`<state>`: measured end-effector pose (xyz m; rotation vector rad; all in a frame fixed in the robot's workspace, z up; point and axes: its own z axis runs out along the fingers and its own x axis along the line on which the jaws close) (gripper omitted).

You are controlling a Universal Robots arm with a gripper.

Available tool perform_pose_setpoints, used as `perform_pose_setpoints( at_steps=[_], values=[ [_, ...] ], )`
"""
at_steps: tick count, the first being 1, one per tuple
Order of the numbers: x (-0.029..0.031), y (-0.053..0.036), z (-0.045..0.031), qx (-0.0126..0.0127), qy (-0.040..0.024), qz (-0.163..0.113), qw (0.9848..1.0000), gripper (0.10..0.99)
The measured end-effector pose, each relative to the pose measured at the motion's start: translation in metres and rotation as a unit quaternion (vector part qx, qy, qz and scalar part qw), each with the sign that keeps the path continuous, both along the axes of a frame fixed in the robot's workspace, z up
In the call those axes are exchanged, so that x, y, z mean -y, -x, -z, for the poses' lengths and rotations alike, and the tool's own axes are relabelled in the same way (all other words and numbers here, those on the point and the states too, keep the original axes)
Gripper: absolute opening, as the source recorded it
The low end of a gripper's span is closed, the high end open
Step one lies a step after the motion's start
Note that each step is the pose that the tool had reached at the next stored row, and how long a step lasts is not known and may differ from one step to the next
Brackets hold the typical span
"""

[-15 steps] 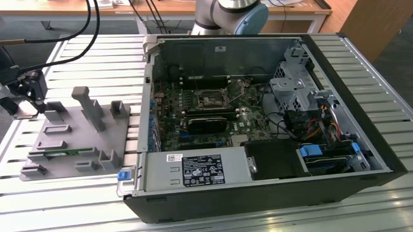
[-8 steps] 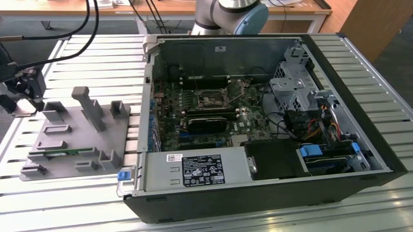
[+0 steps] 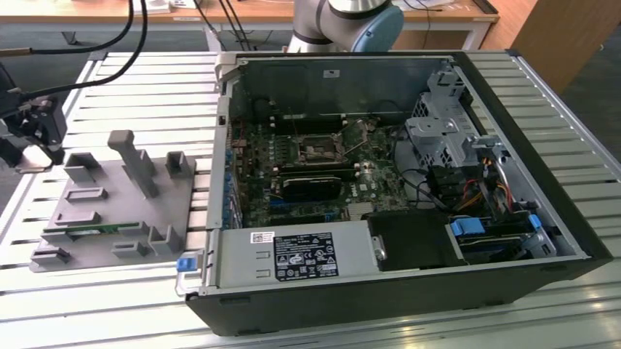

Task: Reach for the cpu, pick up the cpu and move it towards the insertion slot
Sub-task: 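Pick up the cpu and move it towards the insertion slot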

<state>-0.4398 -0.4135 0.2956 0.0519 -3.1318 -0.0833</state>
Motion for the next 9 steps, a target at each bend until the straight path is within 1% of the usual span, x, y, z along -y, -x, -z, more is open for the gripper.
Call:
perform_pose_setpoints(
  at_steps=[9],
  values=[
    [-0.0008,0.0000,-0.0051,-0.0001,0.0000,0.000,1.0000,0.545]
  ],
)
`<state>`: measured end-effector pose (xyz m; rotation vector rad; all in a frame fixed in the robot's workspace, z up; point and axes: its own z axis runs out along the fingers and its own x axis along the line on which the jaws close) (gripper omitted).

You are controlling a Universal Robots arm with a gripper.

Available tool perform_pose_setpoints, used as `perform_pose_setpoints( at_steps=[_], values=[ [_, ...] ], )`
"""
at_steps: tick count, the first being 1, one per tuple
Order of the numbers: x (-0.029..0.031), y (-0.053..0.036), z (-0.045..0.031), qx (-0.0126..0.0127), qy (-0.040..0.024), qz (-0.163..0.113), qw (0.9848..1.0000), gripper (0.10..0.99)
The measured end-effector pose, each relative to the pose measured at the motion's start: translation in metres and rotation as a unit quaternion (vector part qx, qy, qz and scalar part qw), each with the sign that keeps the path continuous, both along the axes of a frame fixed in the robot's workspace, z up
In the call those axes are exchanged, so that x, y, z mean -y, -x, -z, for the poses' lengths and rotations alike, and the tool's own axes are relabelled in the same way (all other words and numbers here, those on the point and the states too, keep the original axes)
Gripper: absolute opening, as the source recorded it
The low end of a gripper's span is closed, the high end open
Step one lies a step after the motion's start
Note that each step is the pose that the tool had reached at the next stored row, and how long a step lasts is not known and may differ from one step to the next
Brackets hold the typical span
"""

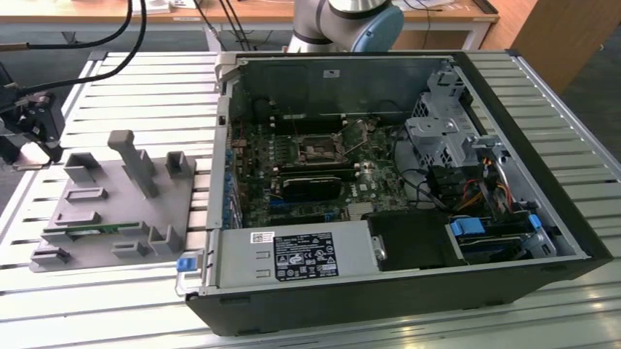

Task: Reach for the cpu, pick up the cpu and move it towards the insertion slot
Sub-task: 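Pick up the cpu and move it towards the insertion slot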

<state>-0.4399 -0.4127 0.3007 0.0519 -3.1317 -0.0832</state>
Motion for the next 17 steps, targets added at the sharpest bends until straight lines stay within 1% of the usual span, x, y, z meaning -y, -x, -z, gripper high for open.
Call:
perform_pose_setpoints(
  at_steps=[6,9,14,17],
  values=[
    [-0.0002,0.0000,-0.0038,0.0000,0.0000,0.000,1.0000,0.545],
    [-0.0004,0.0000,-0.0070,0.0001,0.0000,0.000,1.0000,0.545],
    [-0.0008,0.0000,-0.0148,0.0000,0.0000,0.000,1.0000,0.545],
    [-0.0010,0.0000,-0.0214,0.0001,0.0000,0.000,1.0000,0.545]
  ],
)
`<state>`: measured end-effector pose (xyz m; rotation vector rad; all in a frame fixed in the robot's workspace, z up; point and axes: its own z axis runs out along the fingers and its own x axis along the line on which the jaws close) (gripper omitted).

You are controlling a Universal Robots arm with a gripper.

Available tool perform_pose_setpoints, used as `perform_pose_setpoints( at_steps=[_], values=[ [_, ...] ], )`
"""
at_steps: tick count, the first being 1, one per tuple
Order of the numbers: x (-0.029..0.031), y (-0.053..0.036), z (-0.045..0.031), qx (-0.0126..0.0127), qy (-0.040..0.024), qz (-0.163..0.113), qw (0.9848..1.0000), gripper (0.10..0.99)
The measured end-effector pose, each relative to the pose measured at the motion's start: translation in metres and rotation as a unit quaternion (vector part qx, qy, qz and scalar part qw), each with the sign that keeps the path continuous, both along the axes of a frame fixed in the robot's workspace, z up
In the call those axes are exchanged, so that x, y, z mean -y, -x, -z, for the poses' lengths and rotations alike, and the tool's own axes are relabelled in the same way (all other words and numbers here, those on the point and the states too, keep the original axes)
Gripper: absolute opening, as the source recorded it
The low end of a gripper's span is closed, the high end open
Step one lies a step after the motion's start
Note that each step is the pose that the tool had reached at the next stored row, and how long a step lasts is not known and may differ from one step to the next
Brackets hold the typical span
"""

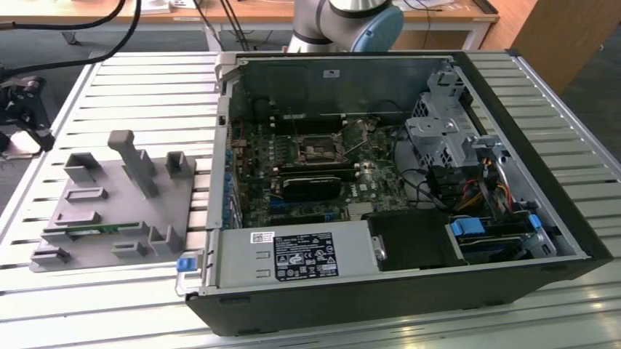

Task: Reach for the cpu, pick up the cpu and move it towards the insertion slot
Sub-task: 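Pick up the cpu and move it towards the insertion slot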

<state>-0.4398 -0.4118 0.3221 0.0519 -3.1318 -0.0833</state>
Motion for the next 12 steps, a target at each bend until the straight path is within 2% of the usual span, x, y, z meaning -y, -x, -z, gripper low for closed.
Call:
perform_pose_setpoints(
  at_steps=[8,12],
  values=[
    [-0.0005,0.0000,-0.0215,0.0000,0.0000,0.000,1.0000,0.545],
    [-0.0005,0.0000,-0.0298,0.0000,0.0000,0.000,1.0000,0.545]
  ],
)
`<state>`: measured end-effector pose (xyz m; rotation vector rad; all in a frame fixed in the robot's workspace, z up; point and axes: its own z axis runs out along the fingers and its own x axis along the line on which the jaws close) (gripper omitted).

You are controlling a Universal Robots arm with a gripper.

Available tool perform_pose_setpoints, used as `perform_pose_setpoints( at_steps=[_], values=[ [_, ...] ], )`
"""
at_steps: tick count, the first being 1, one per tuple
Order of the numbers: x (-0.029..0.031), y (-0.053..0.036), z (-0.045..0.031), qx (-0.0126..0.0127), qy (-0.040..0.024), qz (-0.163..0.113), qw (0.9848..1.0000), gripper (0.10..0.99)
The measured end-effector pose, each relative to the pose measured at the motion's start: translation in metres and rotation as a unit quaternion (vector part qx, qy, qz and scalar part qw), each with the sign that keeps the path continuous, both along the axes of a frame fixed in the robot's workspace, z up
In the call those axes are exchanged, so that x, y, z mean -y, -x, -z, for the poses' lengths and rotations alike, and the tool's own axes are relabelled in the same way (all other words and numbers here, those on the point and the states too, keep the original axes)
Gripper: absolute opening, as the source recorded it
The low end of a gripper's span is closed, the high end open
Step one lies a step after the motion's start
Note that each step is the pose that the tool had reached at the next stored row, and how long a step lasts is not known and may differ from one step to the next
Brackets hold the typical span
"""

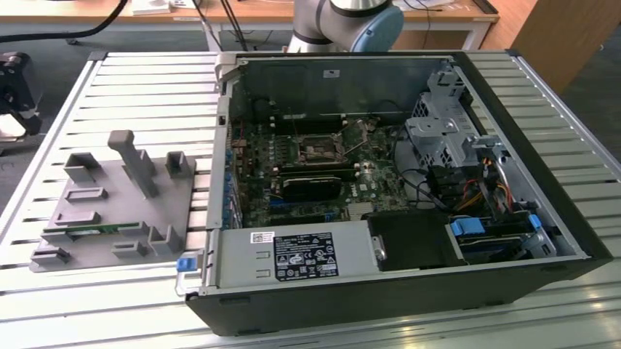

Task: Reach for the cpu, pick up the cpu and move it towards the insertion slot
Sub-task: 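Pick up the cpu and move it towards the insertion slot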

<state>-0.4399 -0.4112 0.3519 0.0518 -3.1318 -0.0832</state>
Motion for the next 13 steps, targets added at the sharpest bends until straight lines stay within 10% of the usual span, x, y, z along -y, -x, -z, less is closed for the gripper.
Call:
perform_pose_setpoints(
  at_steps=[13],
  values=[
    [-0.0001,0.0000,-0.0209,0.0000,0.0000,0.000,1.0000,0.545]
  ],
)
